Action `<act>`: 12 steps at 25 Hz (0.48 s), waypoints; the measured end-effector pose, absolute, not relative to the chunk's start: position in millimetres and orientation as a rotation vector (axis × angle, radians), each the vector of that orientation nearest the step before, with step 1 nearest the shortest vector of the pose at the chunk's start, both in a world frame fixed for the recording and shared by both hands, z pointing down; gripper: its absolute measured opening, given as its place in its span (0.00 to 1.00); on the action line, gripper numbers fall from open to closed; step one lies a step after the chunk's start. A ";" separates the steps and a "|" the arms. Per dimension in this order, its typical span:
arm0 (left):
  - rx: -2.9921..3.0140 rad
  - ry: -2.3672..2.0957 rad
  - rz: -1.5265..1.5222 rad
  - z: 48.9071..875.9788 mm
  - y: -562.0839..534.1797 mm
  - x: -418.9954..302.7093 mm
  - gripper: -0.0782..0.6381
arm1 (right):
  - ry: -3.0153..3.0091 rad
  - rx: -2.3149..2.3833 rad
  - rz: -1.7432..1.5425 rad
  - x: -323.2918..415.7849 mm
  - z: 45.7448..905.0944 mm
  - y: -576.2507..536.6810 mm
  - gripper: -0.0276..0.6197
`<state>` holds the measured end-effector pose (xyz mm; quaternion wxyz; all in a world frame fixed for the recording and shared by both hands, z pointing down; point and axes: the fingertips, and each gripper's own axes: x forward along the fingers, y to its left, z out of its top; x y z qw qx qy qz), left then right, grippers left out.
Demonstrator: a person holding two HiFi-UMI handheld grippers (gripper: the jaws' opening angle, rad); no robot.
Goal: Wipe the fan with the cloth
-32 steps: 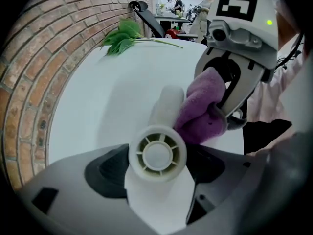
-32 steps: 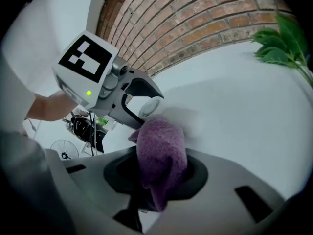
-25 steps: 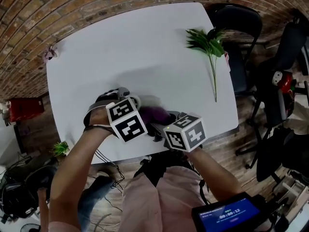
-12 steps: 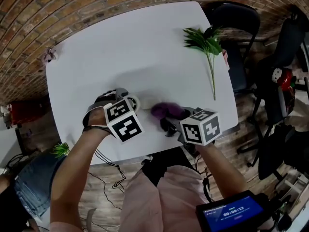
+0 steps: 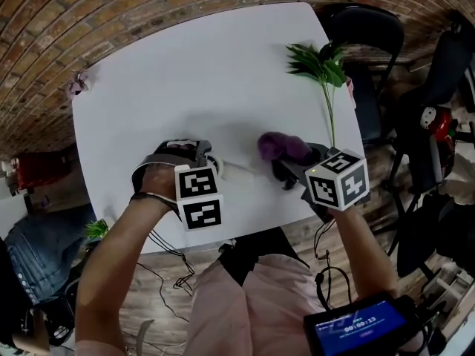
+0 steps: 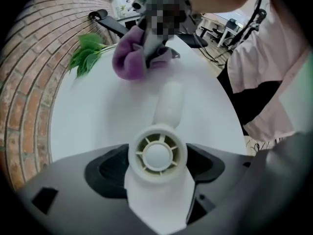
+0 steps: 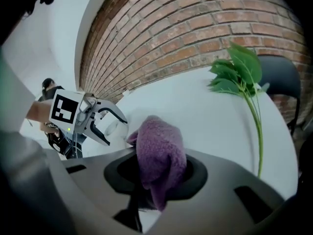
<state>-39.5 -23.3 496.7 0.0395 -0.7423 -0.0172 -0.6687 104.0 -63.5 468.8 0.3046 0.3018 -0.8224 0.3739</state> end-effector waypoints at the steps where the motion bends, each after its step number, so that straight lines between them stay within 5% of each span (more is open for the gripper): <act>1: -2.252 -0.082 -2.045 497.0 -22.7 -38.9 0.62 | -2.181 0.781 0.950 101.9 466.8 -65.6 0.19; 12: -2.113 -0.245 -2.002 497.6 -18.0 -34.5 0.62 | -2.166 0.486 0.668 45.2 471.9 -55.5 0.19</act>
